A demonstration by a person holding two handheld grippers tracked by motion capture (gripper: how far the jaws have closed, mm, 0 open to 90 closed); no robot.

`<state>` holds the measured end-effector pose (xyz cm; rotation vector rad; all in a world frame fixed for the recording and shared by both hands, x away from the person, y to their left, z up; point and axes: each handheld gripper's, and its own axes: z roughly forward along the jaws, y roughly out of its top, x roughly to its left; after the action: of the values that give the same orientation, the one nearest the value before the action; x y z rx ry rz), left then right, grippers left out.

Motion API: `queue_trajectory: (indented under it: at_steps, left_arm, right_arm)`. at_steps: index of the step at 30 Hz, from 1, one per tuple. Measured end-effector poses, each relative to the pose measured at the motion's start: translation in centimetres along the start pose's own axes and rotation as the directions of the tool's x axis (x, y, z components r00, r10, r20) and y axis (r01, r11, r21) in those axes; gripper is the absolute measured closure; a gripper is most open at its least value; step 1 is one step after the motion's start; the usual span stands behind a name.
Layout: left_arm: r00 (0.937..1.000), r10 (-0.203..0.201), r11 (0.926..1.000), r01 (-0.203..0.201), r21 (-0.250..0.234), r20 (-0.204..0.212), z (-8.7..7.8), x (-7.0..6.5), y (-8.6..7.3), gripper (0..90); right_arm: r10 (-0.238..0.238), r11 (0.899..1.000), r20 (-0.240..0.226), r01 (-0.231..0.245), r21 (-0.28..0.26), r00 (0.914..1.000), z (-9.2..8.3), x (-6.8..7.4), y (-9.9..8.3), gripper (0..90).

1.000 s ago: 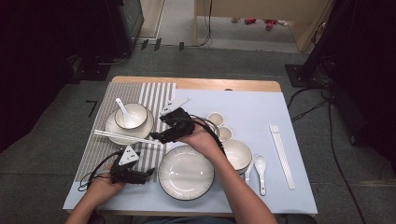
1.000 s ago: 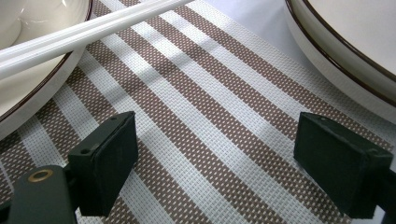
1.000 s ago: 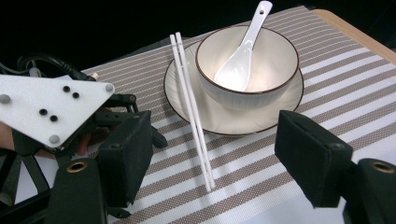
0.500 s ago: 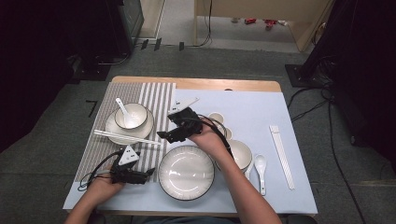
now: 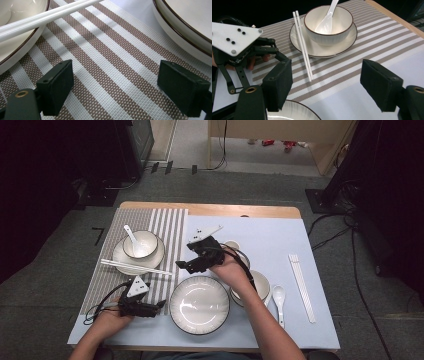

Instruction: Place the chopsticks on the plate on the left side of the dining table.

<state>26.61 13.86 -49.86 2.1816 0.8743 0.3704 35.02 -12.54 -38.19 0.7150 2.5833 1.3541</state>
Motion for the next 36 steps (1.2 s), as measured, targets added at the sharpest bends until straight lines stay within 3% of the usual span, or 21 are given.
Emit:
queue_trajectory:
  at_steps: [36]
  left_arm:
    - [1.0000, 0.005, 1.0000, -0.005, 0.004, -0.002, 0.0, 0.0, 0.0, 13.9]
  right_arm:
    - [0.038, 0.999, 0.067, -0.039, 0.003, 0.9970, -4.2, -2.3, -2.6, 25.8]
